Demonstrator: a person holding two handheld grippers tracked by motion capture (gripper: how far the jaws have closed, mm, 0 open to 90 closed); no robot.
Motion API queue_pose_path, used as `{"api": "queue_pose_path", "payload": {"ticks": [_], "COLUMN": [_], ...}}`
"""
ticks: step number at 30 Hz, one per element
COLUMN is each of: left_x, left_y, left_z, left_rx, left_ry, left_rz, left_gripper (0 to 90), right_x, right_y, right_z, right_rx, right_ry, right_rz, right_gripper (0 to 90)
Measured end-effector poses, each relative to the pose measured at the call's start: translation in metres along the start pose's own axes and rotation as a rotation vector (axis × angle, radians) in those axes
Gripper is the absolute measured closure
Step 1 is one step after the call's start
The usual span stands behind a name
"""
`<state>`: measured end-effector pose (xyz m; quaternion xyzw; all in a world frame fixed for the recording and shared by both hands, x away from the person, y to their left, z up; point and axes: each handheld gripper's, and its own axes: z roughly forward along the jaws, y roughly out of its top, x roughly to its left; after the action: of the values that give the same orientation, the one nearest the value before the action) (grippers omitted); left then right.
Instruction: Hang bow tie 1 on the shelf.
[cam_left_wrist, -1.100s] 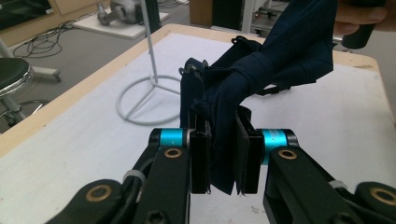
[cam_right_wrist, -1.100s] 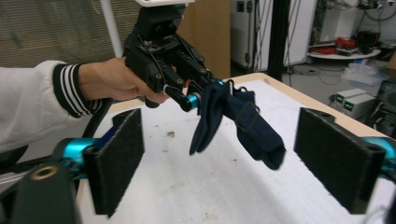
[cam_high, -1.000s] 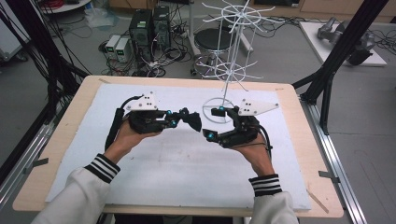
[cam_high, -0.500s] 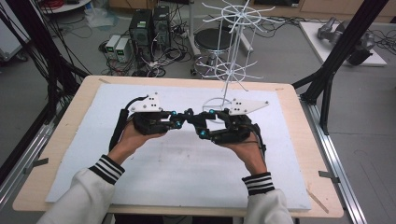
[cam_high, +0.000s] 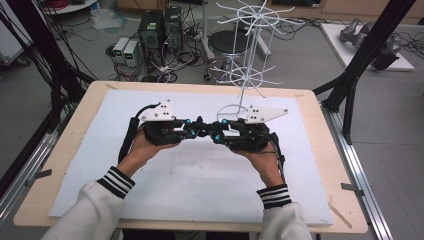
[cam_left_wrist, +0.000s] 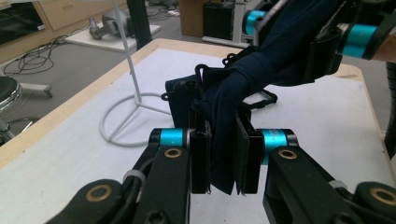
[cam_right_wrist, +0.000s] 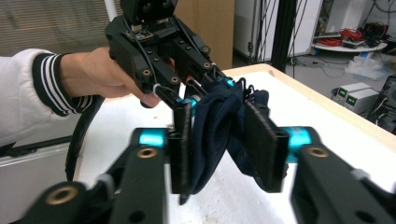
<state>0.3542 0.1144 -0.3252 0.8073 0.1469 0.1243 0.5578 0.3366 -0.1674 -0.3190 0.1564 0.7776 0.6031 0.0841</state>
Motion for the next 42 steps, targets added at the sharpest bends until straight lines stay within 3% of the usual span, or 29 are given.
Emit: {"api": "queue_pose_path", "payload": {"ticks": [3, 10, 15, 20, 22, 29, 42], "left_x": [0.000, 0.001, 0.004, 0.008, 0.008, 0.009, 0.012], "left_y": [0.000, 0.000, -0.001, -0.001, -0.002, -0.008, -0.022], "left_z": [-0.001, -0.002, -0.005, -0.009, -0.010, -0.018, -0.035], "left_rx": [-0.001, 0.005, -0.003, -0.059, -0.069, -0.112, -0.185], "left_ry": [0.003, 0.000, 0.002, 0.000, 0.018, 0.043, 0.103], "left_rz": [0.000, -0.005, -0.026, -0.044, -0.036, -0.026, -0.050], "left_gripper": [78.7, 77.3, 58.4, 24.2, 13.9, 11.4, 11.5], "right_x": [0.001, 0.002, 0.002, 0.000, 0.000, -0.002, -0.006], "right_y": [0.000, 0.001, 0.001, 0.001, 0.001, 0.002, 0.002], "right_z": [0.000, 0.001, 0.000, -0.005, -0.007, -0.014, -0.026], "right_rx": [0.012, 0.013, 0.009, -0.007, -0.018, -0.043, -0.068], "right_ry": [-0.011, -0.013, -0.031, -0.051, -0.058, -0.080, -0.120], "right_rz": [-0.016, -0.017, -0.023, -0.011, -0.009, 0.005, 0.035], "right_gripper": [77.0, 81.6, 82.4, 82.5, 82.5, 82.5, 82.5]}}
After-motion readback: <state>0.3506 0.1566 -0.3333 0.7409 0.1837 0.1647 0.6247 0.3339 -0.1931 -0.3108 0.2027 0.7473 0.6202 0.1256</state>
